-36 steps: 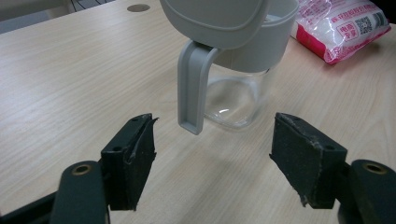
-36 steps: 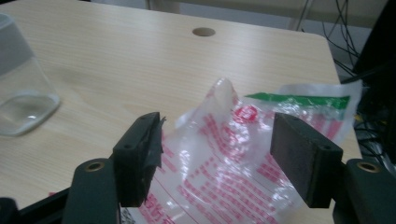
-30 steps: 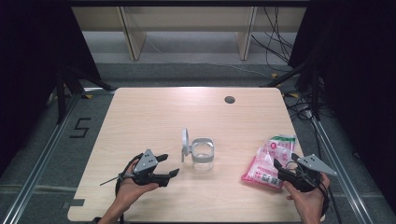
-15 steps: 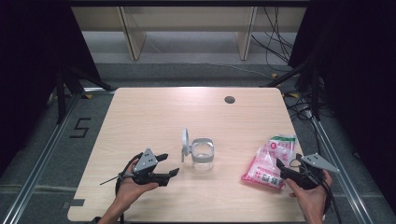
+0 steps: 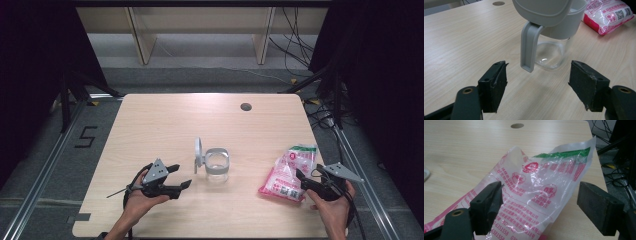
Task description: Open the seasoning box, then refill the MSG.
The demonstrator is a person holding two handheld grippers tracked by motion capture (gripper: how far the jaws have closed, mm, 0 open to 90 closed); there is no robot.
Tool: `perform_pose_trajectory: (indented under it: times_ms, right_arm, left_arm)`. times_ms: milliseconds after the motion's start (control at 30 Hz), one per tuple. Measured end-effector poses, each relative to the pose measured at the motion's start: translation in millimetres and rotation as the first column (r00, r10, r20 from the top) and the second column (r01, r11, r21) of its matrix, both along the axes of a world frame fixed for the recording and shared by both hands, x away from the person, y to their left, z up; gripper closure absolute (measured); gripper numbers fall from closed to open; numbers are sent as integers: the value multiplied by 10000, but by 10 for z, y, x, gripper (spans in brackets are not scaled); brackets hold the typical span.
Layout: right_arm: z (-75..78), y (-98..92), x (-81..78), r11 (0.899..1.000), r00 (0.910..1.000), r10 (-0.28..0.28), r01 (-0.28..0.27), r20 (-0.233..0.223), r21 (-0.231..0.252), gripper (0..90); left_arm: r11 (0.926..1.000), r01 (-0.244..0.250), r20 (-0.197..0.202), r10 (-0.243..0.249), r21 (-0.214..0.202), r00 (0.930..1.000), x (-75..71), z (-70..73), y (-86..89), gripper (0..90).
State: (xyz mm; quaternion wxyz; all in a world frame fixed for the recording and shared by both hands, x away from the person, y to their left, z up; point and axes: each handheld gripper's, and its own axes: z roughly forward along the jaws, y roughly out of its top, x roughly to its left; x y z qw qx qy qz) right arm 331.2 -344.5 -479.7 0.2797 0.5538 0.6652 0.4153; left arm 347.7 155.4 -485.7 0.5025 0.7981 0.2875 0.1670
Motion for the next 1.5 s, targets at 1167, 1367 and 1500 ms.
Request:
perform_pose_trajectory:
  times_ms: [1167,1367,1500]
  right_arm:
    - [-89,-71,254,9988,9982,159,-133,-570,466,233]
    - [-141,-133,343,9955,9971,457,-403,-612,862,274]
    - [-149,-123,360,9940,9940,478,-376,-979,1028,340]
  left_arm:
    - [9995,309,-1,-309,62,9995,-41,-35,-78,298]
    - [9995,292,-20,-292,93,9996,-47,-35,-84,298]
    - [9995,295,-19,-295,100,9996,-47,-34,-83,298]
